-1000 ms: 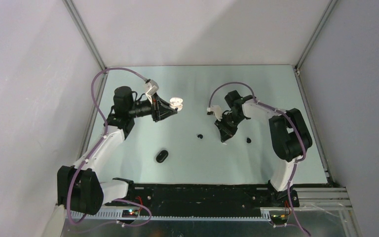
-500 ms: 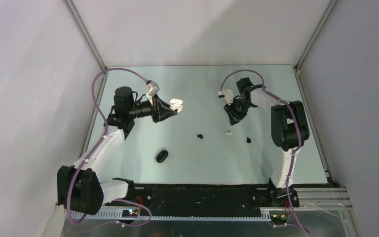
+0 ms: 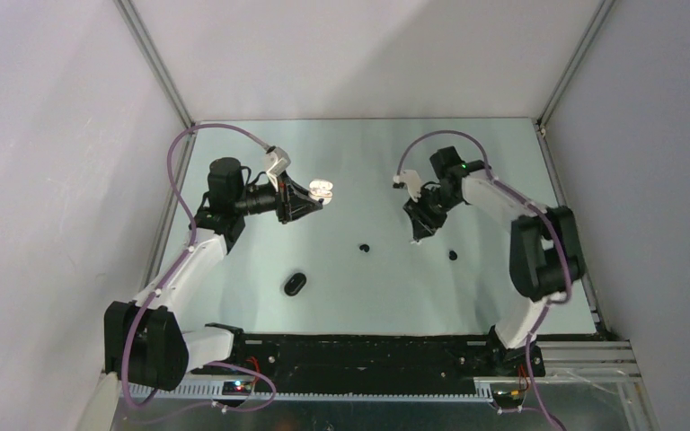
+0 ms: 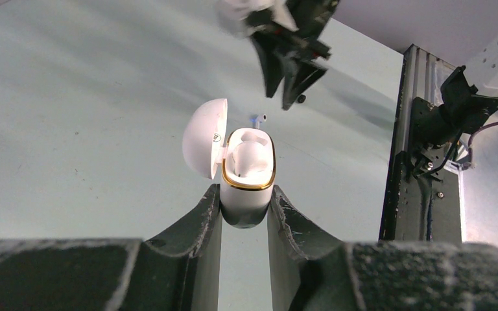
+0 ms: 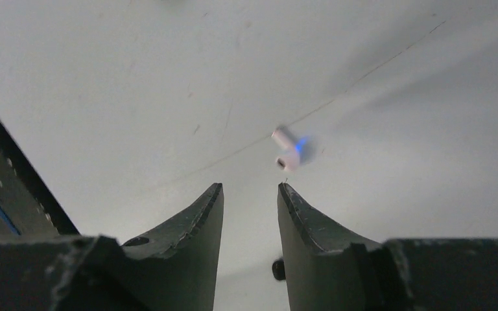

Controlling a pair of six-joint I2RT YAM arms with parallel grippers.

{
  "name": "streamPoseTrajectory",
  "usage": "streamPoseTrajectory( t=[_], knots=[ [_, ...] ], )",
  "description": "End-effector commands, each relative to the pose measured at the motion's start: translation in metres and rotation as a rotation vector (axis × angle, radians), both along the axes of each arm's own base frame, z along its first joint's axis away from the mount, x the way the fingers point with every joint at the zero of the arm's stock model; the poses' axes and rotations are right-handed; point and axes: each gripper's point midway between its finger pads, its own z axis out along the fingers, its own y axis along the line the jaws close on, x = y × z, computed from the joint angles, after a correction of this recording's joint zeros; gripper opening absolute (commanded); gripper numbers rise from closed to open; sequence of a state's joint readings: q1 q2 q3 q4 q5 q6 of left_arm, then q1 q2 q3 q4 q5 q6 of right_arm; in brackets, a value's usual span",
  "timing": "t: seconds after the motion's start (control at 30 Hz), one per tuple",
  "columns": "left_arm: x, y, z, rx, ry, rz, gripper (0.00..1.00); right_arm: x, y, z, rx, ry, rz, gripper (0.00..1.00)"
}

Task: Insert the wireless bluetooth earbuds into the charging case
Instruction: Adjust the earbud at the center of the board.

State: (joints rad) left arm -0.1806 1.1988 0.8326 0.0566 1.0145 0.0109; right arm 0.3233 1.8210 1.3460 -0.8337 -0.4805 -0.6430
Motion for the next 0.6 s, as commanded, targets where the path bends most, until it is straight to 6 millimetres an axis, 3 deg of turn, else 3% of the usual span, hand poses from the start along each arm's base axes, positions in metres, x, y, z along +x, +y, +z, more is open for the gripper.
streamPoseTrajectory(
  t=[0.0, 0.17, 0.33, 0.57],
  knots=[
    [0.006, 0.000, 0.018, 0.000, -0.079, -0.005, 0.00, 0.002, -0.007, 0.030, 0.153, -0.257, 0.225, 0.44],
    [0.006, 0.001, 0.018, 0.006, -0.081, 0.000, 0.00, 0.022, -0.015, 0.022, 0.151, -0.388, 0.253, 0.61],
    [0.005, 0.002, 0.018, 0.021, -0.088, 0.002, 0.00, 0.028, -0.013, 0.016, 0.113, -0.577, 0.237, 0.61],
    [0.005, 0.003, 0.015, 0.028, -0.089, 0.000, 0.00, 0.015, -0.006, 0.001, 0.030, -0.524, 0.180, 0.56]
  ],
)
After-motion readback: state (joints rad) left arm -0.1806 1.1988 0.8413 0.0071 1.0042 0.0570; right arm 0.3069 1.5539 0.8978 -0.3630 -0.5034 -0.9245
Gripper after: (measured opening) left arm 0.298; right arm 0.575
